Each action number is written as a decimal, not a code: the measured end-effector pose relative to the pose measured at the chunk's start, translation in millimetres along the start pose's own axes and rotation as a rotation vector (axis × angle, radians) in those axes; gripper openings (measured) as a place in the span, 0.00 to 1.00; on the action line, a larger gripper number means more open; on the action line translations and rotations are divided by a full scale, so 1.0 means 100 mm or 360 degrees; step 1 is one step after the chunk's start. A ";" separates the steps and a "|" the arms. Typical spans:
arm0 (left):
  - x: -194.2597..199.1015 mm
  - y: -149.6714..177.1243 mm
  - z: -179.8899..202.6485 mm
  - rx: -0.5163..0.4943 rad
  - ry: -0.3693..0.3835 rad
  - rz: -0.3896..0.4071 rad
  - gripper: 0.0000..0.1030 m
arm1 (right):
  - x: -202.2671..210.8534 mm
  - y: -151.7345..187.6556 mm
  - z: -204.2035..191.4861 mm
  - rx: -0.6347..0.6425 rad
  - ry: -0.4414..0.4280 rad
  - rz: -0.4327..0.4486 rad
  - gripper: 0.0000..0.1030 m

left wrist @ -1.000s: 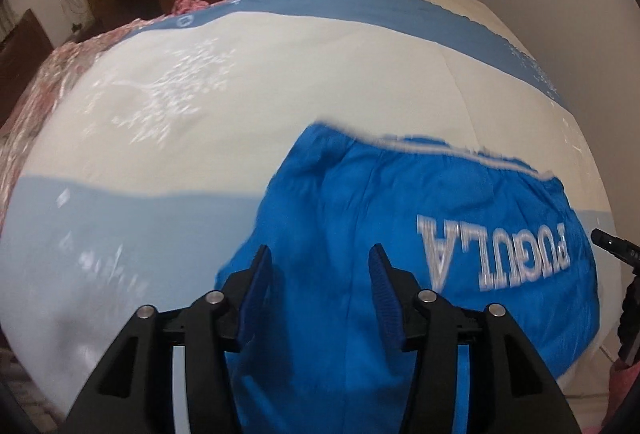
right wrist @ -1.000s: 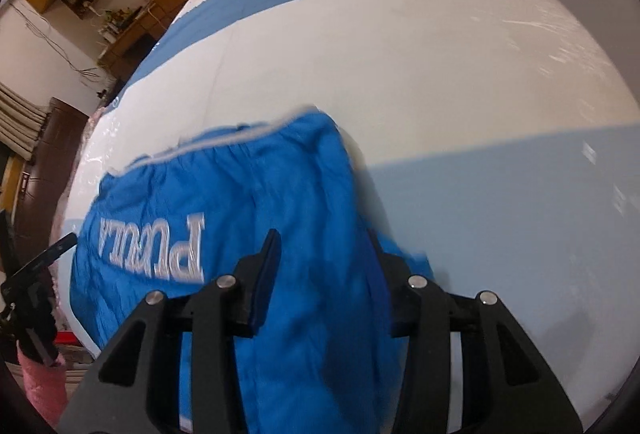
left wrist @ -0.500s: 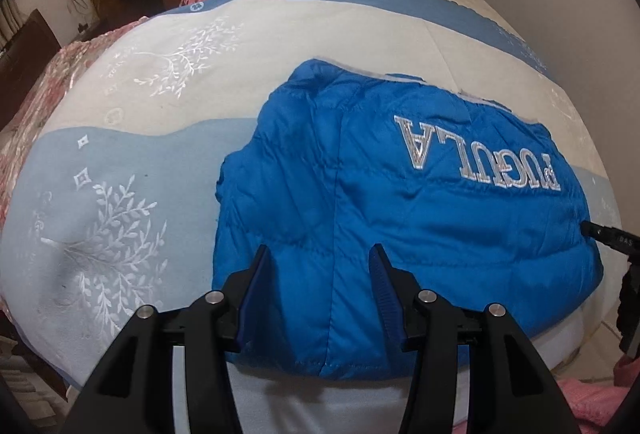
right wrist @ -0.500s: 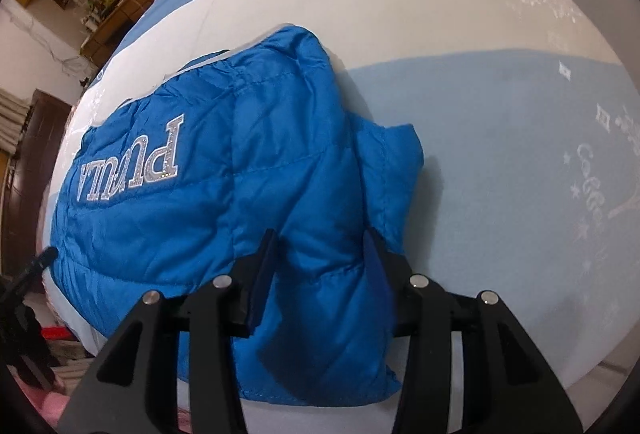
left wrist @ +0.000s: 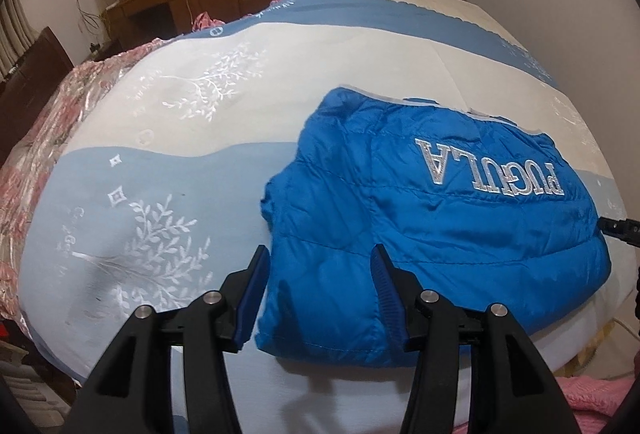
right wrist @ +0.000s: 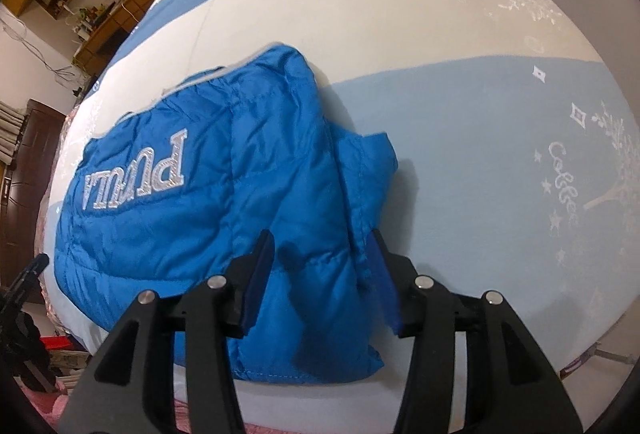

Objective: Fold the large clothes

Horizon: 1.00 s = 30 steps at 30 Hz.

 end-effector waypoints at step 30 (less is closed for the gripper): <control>-1.25 -0.02 -0.64 0.0474 0.0945 -0.0385 0.90 | -0.33 0.01 0.08 -0.0210 0.0030 -0.0021 0.63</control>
Point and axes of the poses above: each gripper's, at about its wrist camera, not at the fingertips, and x roughly against the way its jaws point, z to its right, y to its underside, the point moved 1 cm from there along -x, roughly the way its jaws point, and after that the axes turned 2 degrees about -y, right-handed, at the moved point
